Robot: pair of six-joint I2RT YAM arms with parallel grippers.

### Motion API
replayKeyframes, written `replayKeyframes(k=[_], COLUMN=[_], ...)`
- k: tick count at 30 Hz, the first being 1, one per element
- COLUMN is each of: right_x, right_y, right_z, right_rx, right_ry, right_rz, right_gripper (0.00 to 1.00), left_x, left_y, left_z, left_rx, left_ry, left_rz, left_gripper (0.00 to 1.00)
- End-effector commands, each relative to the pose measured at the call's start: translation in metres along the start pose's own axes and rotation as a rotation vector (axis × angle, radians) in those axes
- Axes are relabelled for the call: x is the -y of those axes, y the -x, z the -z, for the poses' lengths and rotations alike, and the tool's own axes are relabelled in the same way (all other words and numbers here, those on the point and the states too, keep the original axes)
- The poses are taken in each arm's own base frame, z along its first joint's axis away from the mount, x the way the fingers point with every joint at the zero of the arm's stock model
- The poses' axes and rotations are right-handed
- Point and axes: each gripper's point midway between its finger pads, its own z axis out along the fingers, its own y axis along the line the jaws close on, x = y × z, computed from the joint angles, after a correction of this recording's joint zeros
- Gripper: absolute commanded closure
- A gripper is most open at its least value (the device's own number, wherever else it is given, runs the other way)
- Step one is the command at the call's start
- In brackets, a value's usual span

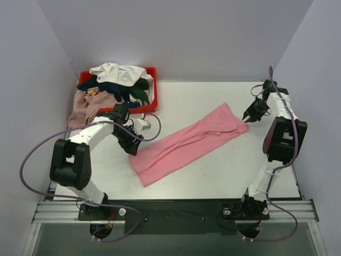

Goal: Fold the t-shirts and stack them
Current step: Rotate the tshirt 90 degrees

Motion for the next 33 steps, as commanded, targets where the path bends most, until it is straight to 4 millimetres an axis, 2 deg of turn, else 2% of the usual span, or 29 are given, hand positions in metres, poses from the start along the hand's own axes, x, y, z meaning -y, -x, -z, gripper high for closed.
replayKeyframes(k=[1, 5, 6, 9, 10, 11, 12, 13, 14, 15, 16, 17, 18, 19, 20, 21, 22, 23, 25, 27, 28, 29, 30, 31, 32, 33], right_x=[0.034, 0.029, 0.026, 0.012, 0.000, -0.023, -0.031, -0.066, -0.077, -0.111, -0.140, -0.154, -0.181, -0.189, -0.202, -0.205, -0.210, -0.214, -0.207, -0.186, -0.170, -0.156, -0.135, -0.109, -0.097, -0.069], right_y=[-0.030, -0.023, -0.019, -0.003, 0.013, 0.046, 0.049, 0.089, 0.093, 0.122, 0.147, 0.148, 0.175, 0.177, 0.187, 0.192, 0.194, 0.194, 0.186, 0.168, 0.156, 0.140, 0.117, 0.093, 0.064, 0.030], right_z=[-0.035, -0.064, -0.076, -0.093, -0.104, -0.099, -0.118, -0.104, -0.132, -0.115, -0.117, -0.122, -0.094, -0.092, -0.064, -0.049, -0.023, 0.007, 0.048, 0.076, 0.080, 0.101, 0.090, 0.096, 0.091, 0.088], right_rx=[-0.109, -0.158, -0.172, -0.190, -0.178, -0.109, -0.131, -0.040, -0.057, 0.018, 0.089, 0.075, 0.199, 0.219, 0.284, 0.326, 0.346, 0.390, 0.434, 0.470, 0.465, 0.494, 0.449, 0.448, 0.393, 0.356], right_ry=[-0.064, -0.046, -0.047, -0.017, 0.016, 0.080, 0.105, 0.200, 0.250, 0.361, 0.518, 0.577, 0.721, 0.759, 0.809, 0.816, 0.823, 0.831, 0.806, 0.709, 0.619, 0.559, 0.435, 0.333, 0.256, 0.166], right_rz=[-0.049, -0.105, -0.128, -0.208, -0.250, -0.251, -0.284, -0.295, -0.318, -0.342, -0.334, -0.418, -0.381, -0.400, -0.364, -0.306, -0.272, -0.200, -0.126, -0.064, -0.070, -0.021, -0.030, 0.001, 0.022, 0.044], right_gripper=[0.86, 0.94, 0.97, 1.00, 1.00, 1.00, 1.00, 1.00, 1.00, 1.00, 1.00, 1.00, 0.93, 0.71, 0.58, 0.41, 0.39, 0.31, 0.19, 0.18, 0.18, 0.18, 0.18, 0.18, 0.18, 0.18], left_x=[-0.016, -0.015, -0.016, -0.013, -0.012, -0.011, -0.010, -0.009, -0.009, -0.007, -0.004, -0.003, 0.002, 0.005, 0.011, 0.016, 0.021, 0.026, 0.033, 0.037, 0.039, 0.043, 0.045, 0.049, 0.052, 0.058], left_y=[0.018, 0.019, 0.016, 0.008, 0.008, 0.003, 0.003, -0.001, -0.001, -0.003, -0.001, -0.004, -0.001, -0.001, 0.002, 0.003, 0.004, 0.005, 0.005, 0.007, 0.009, 0.013, 0.014, 0.018, 0.020, 0.025], left_z=[-0.001, 0.000, 0.001, 0.005, 0.008, 0.007, 0.009, 0.007, 0.008, 0.004, 0.003, -0.001, -0.003, -0.005, -0.006, -0.007, -0.007, -0.008, -0.007, -0.005, -0.002, -0.001, 0.001, 0.002, 0.002, 0.002], left_rx=[0.046, 0.047, 0.040, 0.028, 0.032, 0.022, 0.027, 0.021, 0.022, 0.018, 0.017, 0.011, 0.010, 0.008, 0.012, 0.021, 0.026, 0.038, 0.052, 0.074, 0.088, 0.113, 0.132, 0.165, 0.187, 0.225], left_ry=[0.021, 0.021, 0.027, 0.042, 0.056, 0.056, 0.066, 0.066, 0.074, 0.073, 0.073, 0.076, 0.073, 0.069, 0.060, 0.045, 0.035, 0.013, -0.011, -0.027, -0.029, -0.045, -0.046, -0.067, -0.078, -0.106], left_rz=[0.006, 0.006, 0.006, -0.010, -0.021, -0.025, -0.034, -0.040, -0.045, -0.056, -0.075, -0.083, -0.106, -0.114, -0.127, -0.121, -0.117, -0.113, -0.112, -0.128, -0.149, -0.167, -0.199, -0.223, -0.271, -0.305], left_gripper=[0.43, 0.43, 0.43, 0.43, 0.43, 0.43, 0.43, 0.43, 0.43, 0.43, 0.43, 0.43, 0.43, 0.43, 0.42, 0.41, 0.41, 0.40, 0.38, 0.37, 0.36, 0.35, 0.34, 0.34, 0.34, 0.34])
